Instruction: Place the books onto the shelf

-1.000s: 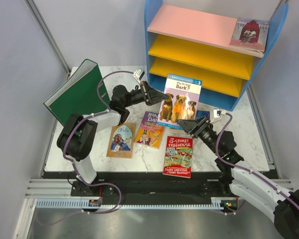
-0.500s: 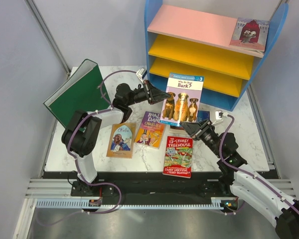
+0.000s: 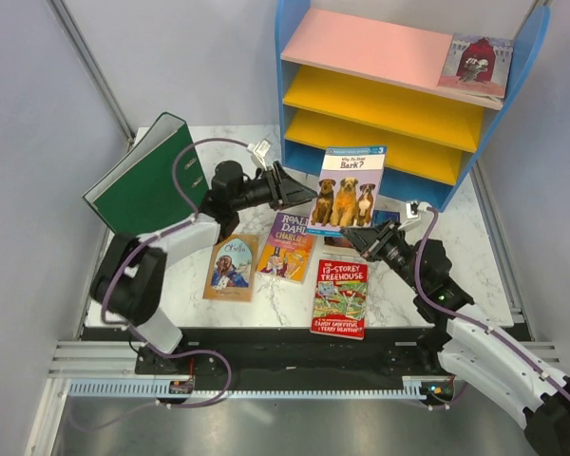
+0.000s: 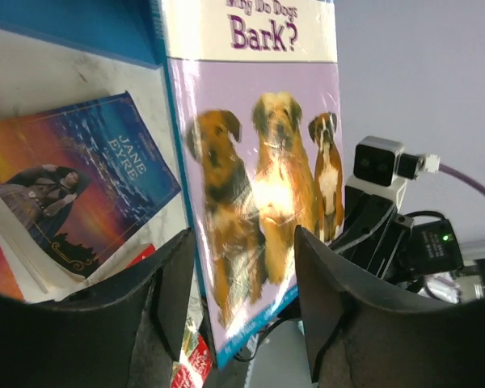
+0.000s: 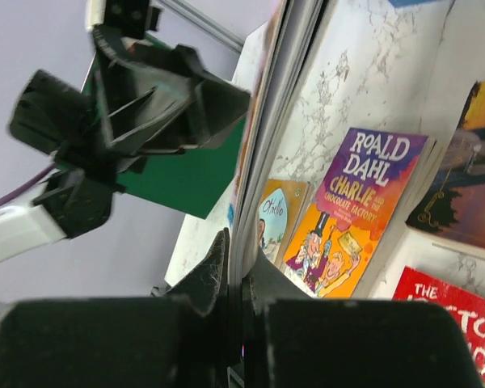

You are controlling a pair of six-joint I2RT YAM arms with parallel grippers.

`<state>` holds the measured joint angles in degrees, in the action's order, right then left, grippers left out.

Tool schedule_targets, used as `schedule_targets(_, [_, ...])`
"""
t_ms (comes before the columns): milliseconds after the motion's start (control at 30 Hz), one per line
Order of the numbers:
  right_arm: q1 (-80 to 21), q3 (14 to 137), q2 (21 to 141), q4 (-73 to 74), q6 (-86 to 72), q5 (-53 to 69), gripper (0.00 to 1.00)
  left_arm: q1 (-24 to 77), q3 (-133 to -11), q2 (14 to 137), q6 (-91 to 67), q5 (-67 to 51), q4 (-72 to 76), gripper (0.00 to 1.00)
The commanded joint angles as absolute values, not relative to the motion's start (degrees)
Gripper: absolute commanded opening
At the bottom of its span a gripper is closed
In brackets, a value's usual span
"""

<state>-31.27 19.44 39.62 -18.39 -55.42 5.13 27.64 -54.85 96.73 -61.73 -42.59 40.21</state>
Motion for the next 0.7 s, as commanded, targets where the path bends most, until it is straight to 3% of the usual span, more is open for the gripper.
schedule_targets(0, [-30.9, 28.5, 41.6, -16.2, -48.5, 4.0, 0.0, 28.0, -57.0, 82.8, -40.4, -33.9, 18.3, 0.61])
schedule_targets(133, [-30.5, 33.4, 46.0, -14.0, -45.1, 4.9, 0.0, 28.1, -57.8, 75.1, -32.8, -27.3, 1.9, 0.75])
schedule_targets(467, [-28.6, 40.9, 53.6, -16.1, -40.4, 10.4, 0.0, 28.4, -43.9, 59.3, -30.8, -24.1, -6.0, 0.8])
schedule_targets(667, [-27.9, 47.5, 60.0, -15.6, -38.2, 17.0, 0.0, 30.0, -38.2, 55.9, -32.5, -22.6, -5.9, 0.82])
